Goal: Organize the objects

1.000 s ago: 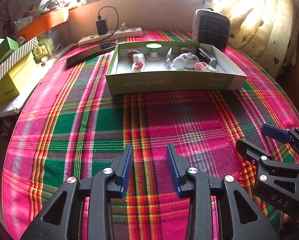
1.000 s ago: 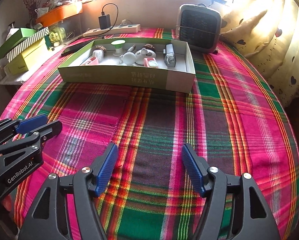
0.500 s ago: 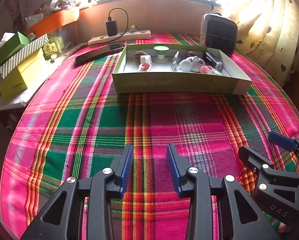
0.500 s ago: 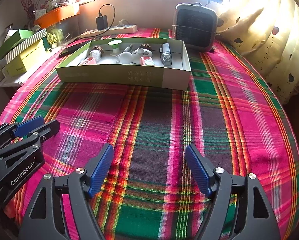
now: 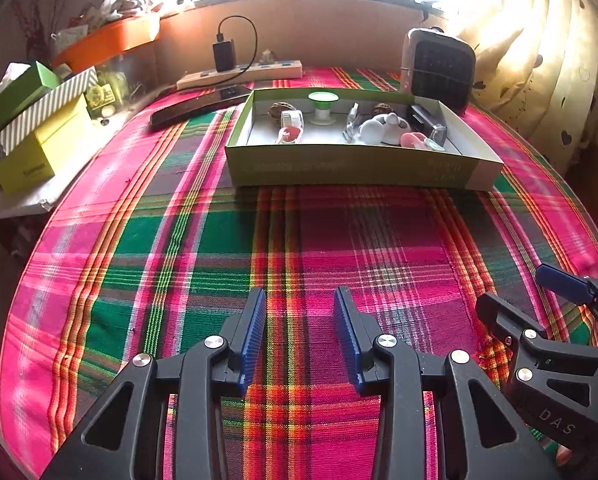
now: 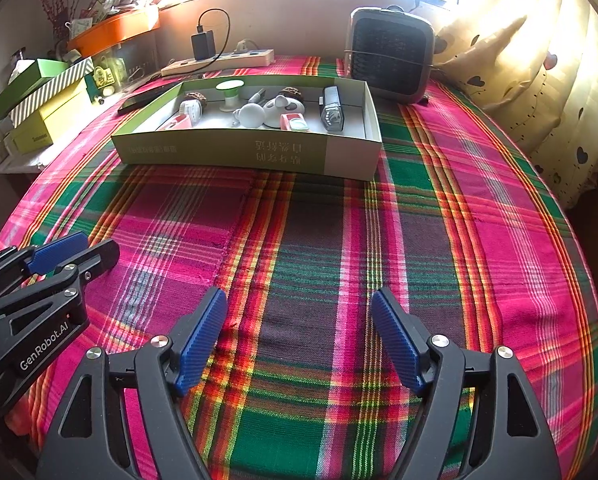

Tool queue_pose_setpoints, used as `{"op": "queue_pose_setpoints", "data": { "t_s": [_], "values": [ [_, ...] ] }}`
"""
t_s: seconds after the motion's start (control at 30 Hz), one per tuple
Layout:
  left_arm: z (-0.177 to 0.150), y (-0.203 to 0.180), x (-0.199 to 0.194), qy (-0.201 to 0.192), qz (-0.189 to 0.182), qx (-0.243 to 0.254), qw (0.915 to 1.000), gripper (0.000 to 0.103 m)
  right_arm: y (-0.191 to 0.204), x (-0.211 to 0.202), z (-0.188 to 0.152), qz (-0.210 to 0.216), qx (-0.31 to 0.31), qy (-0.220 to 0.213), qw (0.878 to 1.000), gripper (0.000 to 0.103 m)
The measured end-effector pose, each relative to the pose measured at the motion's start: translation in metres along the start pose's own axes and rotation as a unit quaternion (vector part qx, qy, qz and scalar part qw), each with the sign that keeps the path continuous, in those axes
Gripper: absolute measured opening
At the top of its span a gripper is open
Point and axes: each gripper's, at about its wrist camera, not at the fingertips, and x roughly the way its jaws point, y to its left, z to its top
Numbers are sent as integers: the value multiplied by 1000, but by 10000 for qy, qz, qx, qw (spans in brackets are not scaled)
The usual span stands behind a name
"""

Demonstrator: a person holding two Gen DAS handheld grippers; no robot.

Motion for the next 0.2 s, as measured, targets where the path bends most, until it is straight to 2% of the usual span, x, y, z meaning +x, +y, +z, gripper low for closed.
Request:
{"op": "queue_pose_setpoints", "data": {
  "t_s": [0.2],
  "values": [
    [0,0,0,1,-2,6,10000,34,0,0,0,0,-1,-2,10000,75]
  ]
}}
